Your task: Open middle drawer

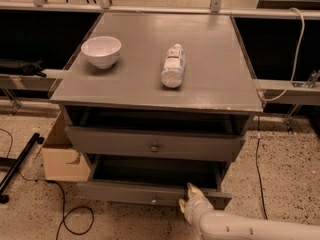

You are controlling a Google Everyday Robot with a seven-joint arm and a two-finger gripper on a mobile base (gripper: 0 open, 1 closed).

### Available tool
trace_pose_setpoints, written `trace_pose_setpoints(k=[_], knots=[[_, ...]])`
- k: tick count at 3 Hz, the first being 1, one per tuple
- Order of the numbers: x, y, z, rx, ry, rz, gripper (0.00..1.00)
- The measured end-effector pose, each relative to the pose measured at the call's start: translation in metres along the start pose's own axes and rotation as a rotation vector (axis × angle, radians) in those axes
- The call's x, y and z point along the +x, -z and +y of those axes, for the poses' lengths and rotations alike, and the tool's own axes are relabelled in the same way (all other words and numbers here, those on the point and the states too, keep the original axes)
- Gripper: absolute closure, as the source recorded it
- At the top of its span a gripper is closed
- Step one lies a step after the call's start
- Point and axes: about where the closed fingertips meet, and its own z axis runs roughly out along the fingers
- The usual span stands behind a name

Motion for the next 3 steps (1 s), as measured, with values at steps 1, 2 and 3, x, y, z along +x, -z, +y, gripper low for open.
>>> trace_pose_setpoints(k=[1, 2, 3], knots=[[0.001, 0.0, 0.0, 0.001, -0.008, 0.006, 1.0], [0.015, 0.02, 0.024, -0.009, -0.033, 0.023, 1.0], [0.017, 0.032, 0.023, -0.011, -0.043, 0.023, 1.0]])
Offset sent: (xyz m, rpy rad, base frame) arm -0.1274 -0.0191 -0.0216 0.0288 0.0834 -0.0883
